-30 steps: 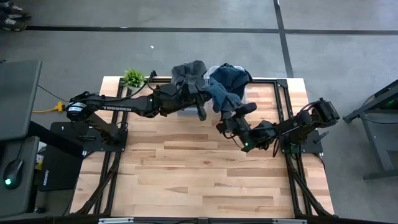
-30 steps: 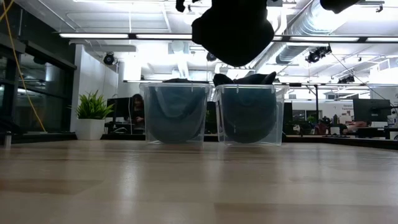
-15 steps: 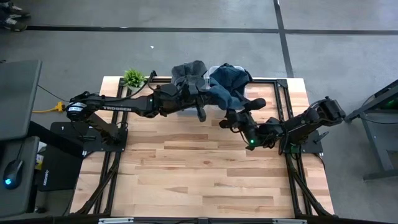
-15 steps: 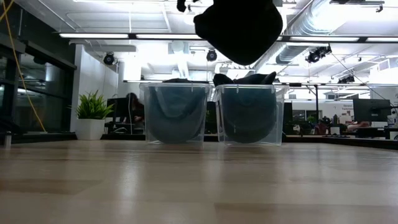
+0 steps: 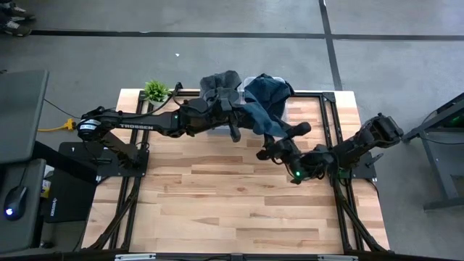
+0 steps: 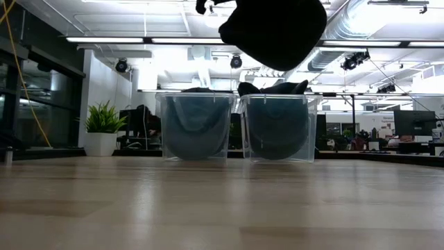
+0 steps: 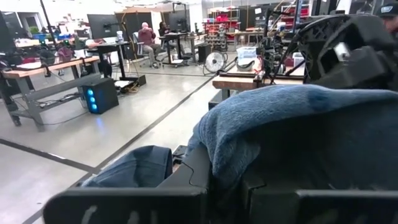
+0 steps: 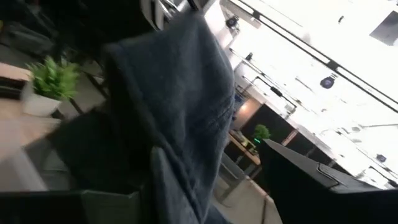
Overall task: Pick & Place hat
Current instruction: Put the blue cap into the right transparent bin
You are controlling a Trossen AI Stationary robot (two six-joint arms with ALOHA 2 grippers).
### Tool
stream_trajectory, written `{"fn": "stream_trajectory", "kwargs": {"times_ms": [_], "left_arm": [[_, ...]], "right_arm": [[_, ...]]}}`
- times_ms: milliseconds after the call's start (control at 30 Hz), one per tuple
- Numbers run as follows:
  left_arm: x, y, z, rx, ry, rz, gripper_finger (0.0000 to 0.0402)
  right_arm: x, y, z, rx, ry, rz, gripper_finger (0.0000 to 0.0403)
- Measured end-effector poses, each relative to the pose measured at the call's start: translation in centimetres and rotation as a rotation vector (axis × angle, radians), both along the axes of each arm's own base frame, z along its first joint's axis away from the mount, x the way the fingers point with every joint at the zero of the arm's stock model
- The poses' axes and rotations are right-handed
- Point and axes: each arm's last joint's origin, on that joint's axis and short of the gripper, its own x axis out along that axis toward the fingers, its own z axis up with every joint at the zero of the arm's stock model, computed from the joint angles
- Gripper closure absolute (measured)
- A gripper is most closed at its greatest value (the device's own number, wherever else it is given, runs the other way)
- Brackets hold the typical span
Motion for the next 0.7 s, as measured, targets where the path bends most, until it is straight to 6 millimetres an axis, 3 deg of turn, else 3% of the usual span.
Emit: {"fn": "stream_trajectory", "kwargs": {"times_ms": [533,700], "left_arm": [[0.0,0.0,-0.3,0.021,0.037,0.006,0.0388],[0.0,-0.1,-0.3,0.024,0.040,-0.026,0.0388]], "right_arm": [[-1.6,4.7,-0.3,0.087,-0.058,0.159,0.0178],[-1.7,5.3,-0.1,0.109,-0.176,0.268,0.0178]]}}
